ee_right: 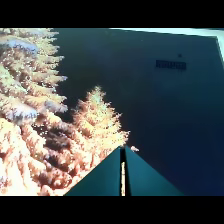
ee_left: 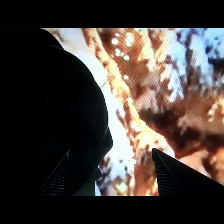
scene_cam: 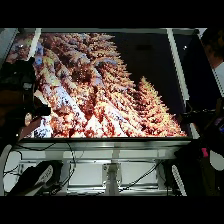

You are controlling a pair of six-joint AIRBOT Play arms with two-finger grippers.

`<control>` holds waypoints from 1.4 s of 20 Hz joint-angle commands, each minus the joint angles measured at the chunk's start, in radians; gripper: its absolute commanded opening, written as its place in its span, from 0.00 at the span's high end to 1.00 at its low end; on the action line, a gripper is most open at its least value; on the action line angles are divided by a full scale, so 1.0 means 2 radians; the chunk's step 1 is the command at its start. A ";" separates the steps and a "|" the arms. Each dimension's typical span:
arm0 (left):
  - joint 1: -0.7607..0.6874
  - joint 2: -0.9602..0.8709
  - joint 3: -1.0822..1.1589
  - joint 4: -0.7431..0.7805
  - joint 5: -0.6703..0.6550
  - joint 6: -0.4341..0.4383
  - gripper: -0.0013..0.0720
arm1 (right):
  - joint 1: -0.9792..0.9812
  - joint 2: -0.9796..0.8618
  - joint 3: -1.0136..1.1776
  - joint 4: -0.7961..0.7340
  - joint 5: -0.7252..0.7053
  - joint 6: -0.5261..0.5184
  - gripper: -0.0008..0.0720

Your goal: Fold the clothes and pants, and hang the long-sleeved shirts on hangers.

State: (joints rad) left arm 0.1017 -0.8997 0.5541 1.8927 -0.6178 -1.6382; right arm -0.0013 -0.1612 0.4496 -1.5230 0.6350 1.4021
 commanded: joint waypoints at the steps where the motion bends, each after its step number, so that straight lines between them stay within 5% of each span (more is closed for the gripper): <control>1: 0.000 -0.012 0.000 0.011 0.007 0.004 0.16 | 0.000 0.000 0.001 0.000 0.000 0.000 0.97; 12: 0.004 -0.079 0.000 0.037 0.042 -0.002 0.16 | 0.000 0.000 0.001 0.000 0.000 0.000 0.97; 22: 0.078 -0.117 0.000 0.037 0.103 -0.030 0.17 | 0.000 0.000 0.001 0.000 0.000 0.000 0.97; 24: 0.078 -0.126 0.001 0.037 0.115 -0.030 0.36 | 0.000 0.000 0.001 0.000 0.000 0.000 0.97; 26: 0.078 -0.128 0.001 0.037 0.117 -0.030 0.44 | 0.000 0.000 0.001 0.000 0.000 0.000 0.97; 28: 0.078 -0.128 0.001 0.037 0.117 -0.030 0.74 | 0.000 0.000 0.001 0.000 0.000 0.000 0.97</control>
State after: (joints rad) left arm 0.2546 -1.1488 0.5549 1.9675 -0.4019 -1.6981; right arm -0.0013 -0.1612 0.4496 -1.5230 0.6350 1.4021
